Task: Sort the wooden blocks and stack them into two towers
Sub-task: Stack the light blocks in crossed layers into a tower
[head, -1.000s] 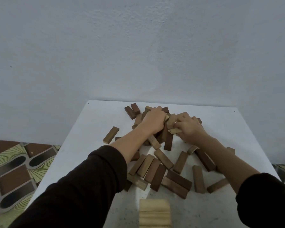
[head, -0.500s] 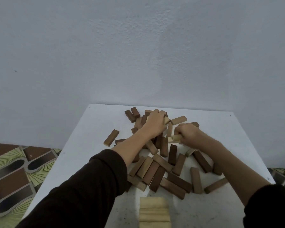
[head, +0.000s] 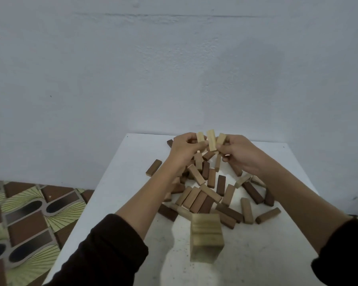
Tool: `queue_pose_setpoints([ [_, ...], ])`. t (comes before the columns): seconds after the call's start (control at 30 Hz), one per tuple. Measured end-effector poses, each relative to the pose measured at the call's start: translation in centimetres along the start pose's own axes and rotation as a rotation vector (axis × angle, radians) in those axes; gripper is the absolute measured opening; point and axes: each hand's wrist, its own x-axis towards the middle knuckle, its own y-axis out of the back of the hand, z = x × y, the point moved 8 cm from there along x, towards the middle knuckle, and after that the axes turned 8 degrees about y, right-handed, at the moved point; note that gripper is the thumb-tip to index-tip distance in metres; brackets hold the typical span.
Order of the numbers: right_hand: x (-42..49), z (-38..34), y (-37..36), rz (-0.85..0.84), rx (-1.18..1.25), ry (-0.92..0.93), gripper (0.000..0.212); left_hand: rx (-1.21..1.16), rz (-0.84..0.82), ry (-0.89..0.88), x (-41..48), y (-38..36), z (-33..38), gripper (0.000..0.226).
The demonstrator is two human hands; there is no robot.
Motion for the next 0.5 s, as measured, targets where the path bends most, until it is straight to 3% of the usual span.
queue_pose_setpoints([
  [0.33, -3.9, -4.3, -6.1, -0.053, -0.267, 0.042, 0.011, -0.047, 0.015, -0.020, -6.4, 4.9, 0.9, 0.019],
  [0.5, -6.4, -6.4, -9.8, 0.029, -0.454, 0.121, 0.015, -0.034, 0.074, 0.005, -9.6, 9.5, -0.8, 0.015],
])
